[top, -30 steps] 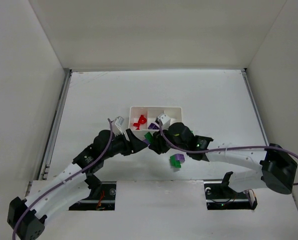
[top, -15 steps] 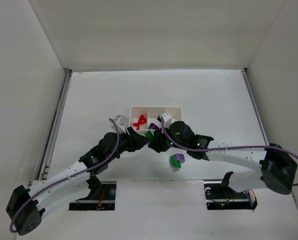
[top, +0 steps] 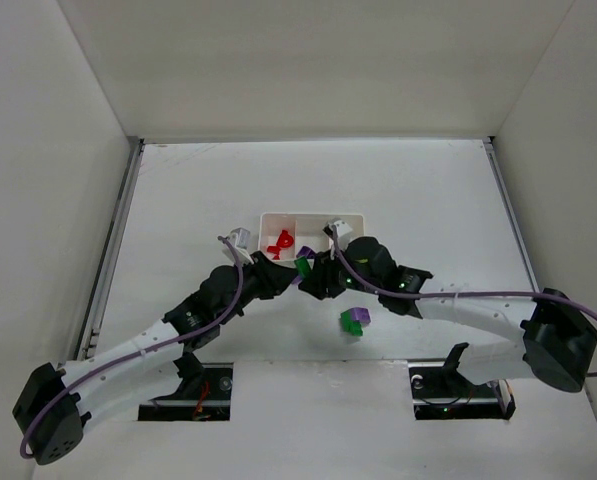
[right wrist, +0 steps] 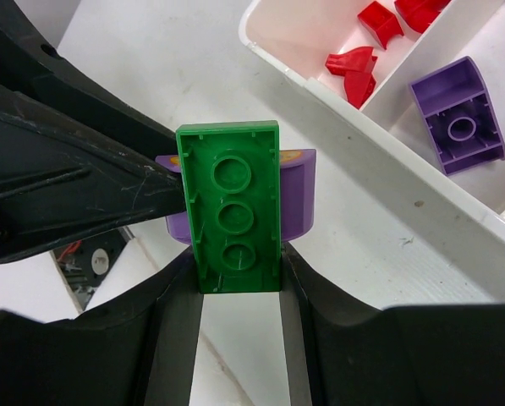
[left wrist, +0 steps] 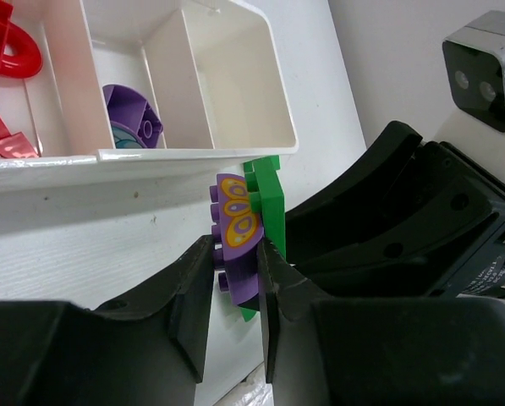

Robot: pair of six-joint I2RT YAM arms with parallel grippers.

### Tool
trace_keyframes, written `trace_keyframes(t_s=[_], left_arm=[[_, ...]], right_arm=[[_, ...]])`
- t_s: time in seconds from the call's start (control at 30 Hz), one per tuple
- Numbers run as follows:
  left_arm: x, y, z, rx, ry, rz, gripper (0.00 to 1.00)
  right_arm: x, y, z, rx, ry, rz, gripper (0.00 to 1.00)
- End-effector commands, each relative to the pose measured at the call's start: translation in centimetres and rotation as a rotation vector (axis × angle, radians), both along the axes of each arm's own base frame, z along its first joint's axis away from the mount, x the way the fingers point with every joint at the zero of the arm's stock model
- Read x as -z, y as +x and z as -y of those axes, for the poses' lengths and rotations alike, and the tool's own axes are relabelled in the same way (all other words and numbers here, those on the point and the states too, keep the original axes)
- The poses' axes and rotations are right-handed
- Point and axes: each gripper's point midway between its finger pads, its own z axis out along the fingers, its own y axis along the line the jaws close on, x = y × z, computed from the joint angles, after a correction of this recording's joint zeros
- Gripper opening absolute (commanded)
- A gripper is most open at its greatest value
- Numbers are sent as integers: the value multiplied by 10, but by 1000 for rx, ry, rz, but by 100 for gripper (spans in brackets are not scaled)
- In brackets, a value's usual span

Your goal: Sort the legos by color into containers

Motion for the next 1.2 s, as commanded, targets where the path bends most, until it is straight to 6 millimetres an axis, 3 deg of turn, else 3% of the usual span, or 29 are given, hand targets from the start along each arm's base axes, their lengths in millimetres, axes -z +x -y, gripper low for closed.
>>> trace_keyframes(t_s=[0.0, 0.23, 0.83, 1.17], left_arm=[[-25, -3, 14, 43, -82, 70, 15], [-23, -3, 10, 38, -70, 74, 6], [-9, 4, -7, -9, -54, 62, 6], [-38, 2, -1, 8, -94, 104, 7]], right_arm=[[-44, -2, -17, -42, 173, 38, 27], [-54, 10, 0, 6, 206, 48, 27], [-79, 20, 30, 43, 310, 51, 27], [-56, 87, 66, 364, 169, 77, 27]])
